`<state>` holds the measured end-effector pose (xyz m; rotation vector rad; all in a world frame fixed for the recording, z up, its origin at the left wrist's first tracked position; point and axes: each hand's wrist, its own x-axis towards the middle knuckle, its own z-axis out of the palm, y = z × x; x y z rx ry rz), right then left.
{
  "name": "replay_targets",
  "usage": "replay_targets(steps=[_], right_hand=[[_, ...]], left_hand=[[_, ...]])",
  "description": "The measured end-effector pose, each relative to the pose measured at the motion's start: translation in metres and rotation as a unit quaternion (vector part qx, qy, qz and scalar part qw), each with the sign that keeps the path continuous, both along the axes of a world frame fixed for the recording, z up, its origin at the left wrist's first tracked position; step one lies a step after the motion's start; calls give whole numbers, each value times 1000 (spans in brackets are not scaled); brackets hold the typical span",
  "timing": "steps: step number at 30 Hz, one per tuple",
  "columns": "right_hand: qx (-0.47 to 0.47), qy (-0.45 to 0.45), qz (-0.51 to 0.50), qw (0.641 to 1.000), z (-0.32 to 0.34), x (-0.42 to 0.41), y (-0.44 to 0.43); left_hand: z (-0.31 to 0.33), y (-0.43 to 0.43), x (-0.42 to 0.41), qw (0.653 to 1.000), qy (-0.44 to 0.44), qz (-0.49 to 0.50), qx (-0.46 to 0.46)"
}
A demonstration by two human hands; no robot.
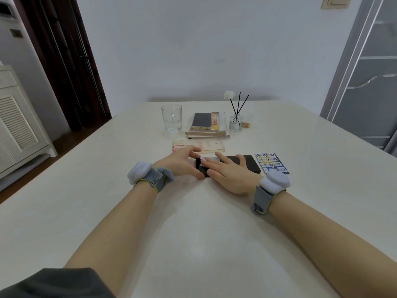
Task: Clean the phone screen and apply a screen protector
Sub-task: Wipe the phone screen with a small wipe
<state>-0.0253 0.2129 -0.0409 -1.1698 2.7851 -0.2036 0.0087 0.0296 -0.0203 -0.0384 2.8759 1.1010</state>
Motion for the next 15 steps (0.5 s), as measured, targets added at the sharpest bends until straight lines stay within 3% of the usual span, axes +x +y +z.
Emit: replay_targets(steps=[7,15], right_hand=[[-23,-46,45,998,0,7,-2],[-14,-12,19,1000,0,1,-13]], left_hand=[[-2,-2,-1,1000,-8,7,25],[-2,-2,1,1000,-3,6,30]])
